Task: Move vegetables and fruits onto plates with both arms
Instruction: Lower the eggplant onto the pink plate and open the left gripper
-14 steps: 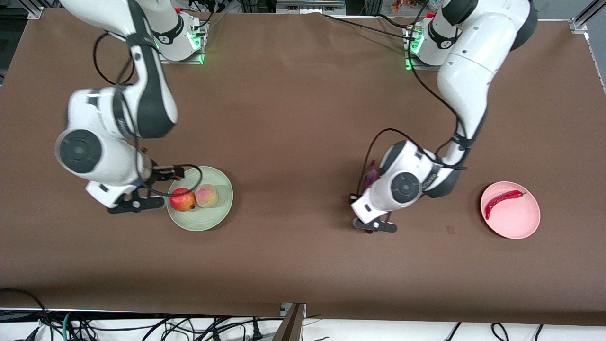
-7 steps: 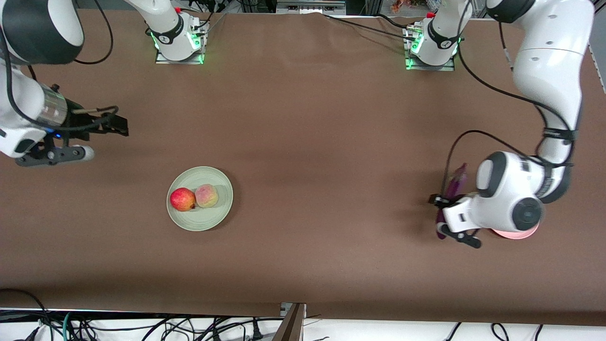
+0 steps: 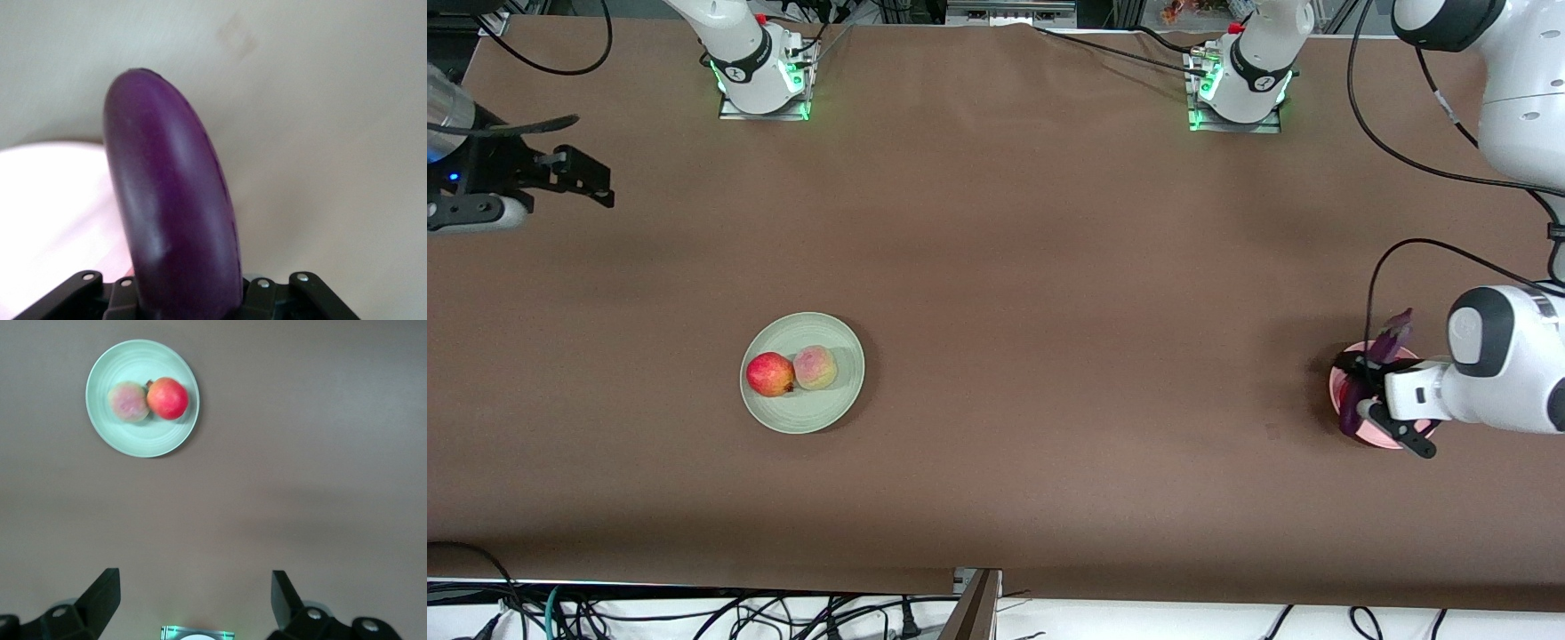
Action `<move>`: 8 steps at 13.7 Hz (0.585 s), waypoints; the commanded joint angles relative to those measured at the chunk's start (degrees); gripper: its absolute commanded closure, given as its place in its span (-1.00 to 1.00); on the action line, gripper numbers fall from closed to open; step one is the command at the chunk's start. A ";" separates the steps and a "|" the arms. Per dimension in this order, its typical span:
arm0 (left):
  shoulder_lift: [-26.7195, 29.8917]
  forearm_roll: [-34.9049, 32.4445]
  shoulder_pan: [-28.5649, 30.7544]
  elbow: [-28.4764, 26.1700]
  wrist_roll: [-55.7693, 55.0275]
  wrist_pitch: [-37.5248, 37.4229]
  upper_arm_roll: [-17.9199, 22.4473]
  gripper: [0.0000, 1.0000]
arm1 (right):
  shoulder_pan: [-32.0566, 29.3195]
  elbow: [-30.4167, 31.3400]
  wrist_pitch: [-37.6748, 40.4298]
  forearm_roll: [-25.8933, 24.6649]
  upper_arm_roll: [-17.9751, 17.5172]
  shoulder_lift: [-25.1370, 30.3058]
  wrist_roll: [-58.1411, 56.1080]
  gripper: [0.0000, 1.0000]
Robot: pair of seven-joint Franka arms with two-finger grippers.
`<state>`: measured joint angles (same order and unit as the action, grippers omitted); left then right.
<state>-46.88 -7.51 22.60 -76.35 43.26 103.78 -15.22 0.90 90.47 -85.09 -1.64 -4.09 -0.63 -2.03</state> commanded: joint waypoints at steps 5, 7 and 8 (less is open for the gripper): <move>-4.71 -2.42 1.13 0.68 10.97 12.93 3.09 1.00 | -1.07 0.41 -0.17 -0.82 -2.51 -1.21 3.09 -0.99; -5.24 -2.42 0.78 0.94 10.88 14.52 3.09 1.00 | -1.34 0.33 -0.25 -0.82 -1.98 -1.65 3.00 -0.99; -5.94 -2.51 0.78 0.94 11.05 14.96 3.09 0.95 | -1.43 0.33 -0.25 -1.08 -1.98 -1.65 3.08 -0.99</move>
<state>-51.96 -8.77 23.70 -76.50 53.15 118.13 -12.14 0.37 91.45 -85.28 -1.80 -5.69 -2.10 0.24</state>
